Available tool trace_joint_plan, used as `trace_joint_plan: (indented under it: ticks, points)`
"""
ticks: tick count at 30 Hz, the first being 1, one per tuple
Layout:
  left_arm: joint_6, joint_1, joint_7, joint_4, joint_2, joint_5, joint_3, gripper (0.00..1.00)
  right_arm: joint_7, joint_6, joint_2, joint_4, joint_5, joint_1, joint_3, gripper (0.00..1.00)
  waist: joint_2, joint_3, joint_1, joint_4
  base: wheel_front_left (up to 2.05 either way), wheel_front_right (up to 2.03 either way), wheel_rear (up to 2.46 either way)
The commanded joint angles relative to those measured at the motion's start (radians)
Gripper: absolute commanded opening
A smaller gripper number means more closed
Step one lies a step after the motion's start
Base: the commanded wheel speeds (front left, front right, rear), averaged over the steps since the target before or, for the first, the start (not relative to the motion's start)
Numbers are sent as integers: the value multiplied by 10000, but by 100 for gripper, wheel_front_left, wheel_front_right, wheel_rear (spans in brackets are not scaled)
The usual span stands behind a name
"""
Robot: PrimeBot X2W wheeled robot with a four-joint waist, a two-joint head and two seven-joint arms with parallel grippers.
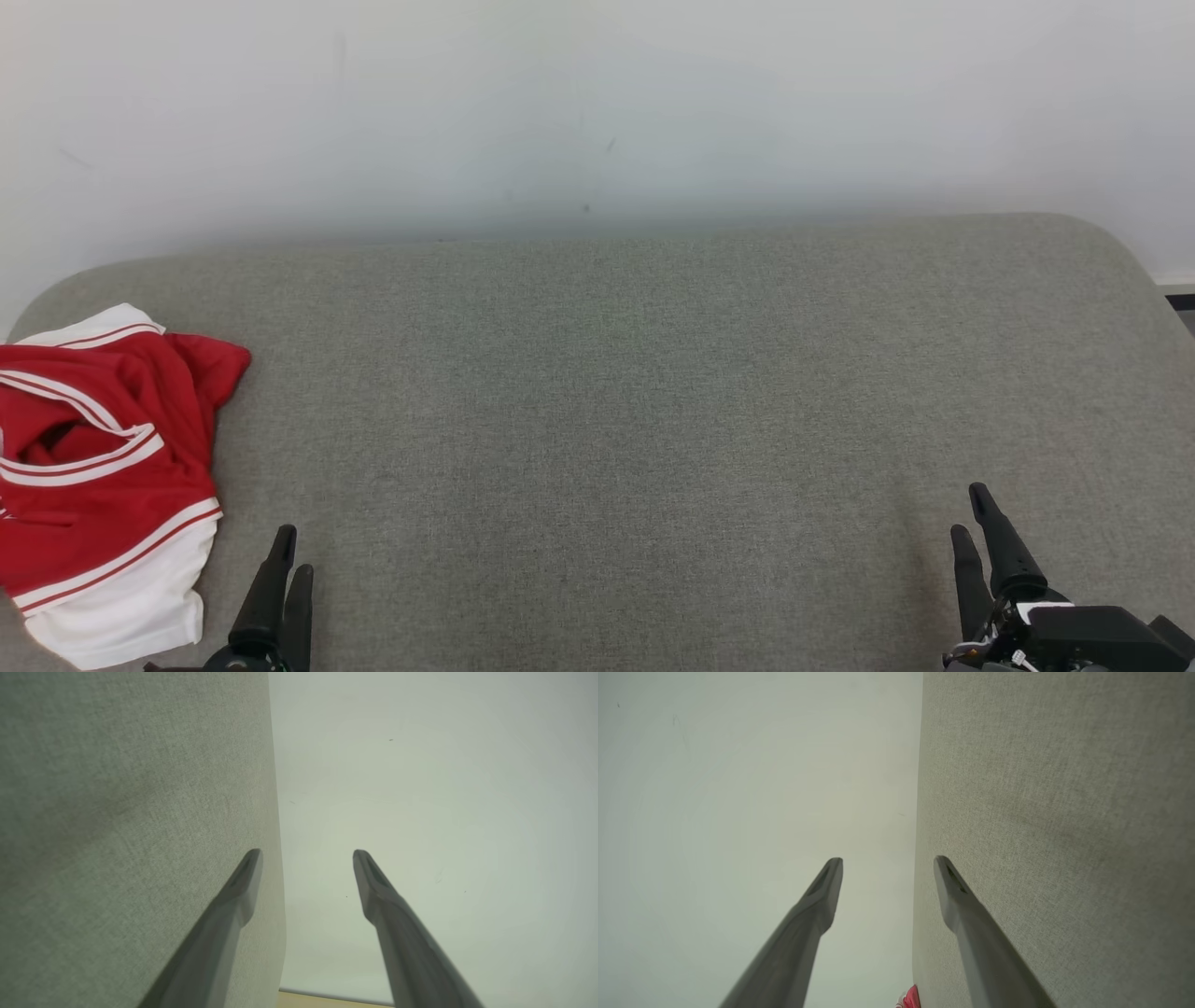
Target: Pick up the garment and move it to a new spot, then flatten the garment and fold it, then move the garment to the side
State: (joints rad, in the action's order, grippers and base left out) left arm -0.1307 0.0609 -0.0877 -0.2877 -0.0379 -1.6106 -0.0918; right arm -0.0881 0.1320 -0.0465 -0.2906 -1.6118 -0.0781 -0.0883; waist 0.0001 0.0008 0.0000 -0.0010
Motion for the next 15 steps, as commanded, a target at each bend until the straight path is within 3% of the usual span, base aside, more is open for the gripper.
trace_joint_plan:
  ticks: [1,15]
  points:
    - [-2,153,147,185,-41,48,92,100,153,-2,-20,186,127,-226,113,100,-1,-9,0,-3,0,0,0]
    - [11,240,786,23,-62,1334,272,100,792,-4,-26,85,1865,-325,431,100,-1,-64,0,6,0,0,0]
